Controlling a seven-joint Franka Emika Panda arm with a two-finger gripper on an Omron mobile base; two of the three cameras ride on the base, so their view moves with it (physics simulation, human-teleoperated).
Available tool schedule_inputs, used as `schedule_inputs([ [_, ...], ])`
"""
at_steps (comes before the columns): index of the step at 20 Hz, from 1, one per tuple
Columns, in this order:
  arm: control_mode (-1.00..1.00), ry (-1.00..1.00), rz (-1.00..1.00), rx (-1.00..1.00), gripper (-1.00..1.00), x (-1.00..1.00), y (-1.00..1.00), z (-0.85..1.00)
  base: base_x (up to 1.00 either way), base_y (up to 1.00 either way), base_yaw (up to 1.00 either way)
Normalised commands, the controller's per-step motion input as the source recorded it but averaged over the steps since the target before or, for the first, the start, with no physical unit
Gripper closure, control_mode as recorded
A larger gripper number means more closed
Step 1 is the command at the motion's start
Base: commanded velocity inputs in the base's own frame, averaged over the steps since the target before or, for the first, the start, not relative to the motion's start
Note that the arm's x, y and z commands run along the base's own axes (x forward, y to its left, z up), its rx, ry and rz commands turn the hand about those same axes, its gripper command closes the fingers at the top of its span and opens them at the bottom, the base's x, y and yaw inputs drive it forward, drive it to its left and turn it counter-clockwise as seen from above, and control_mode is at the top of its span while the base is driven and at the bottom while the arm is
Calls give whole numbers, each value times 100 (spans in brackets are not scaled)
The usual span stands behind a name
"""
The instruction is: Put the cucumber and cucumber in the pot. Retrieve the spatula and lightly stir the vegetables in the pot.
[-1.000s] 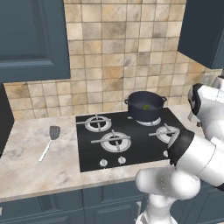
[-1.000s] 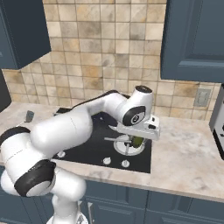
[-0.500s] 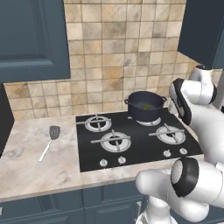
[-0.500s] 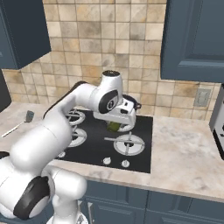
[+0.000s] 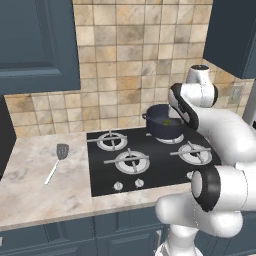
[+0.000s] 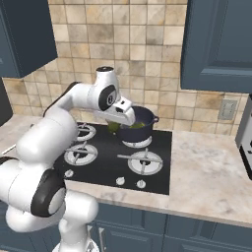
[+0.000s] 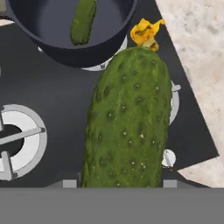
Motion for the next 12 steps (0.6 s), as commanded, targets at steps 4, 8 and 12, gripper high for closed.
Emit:
schedule_inputs([
  [4, -100, 12, -21, 0, 100, 93, 22, 0, 0, 0, 0],
  [8, -100, 15, -20, 0, 100, 86, 16, -3, 0, 0, 0],
  [12, -100, 9, -16, 0, 100, 73, 9, -15, 0, 0, 0],
])
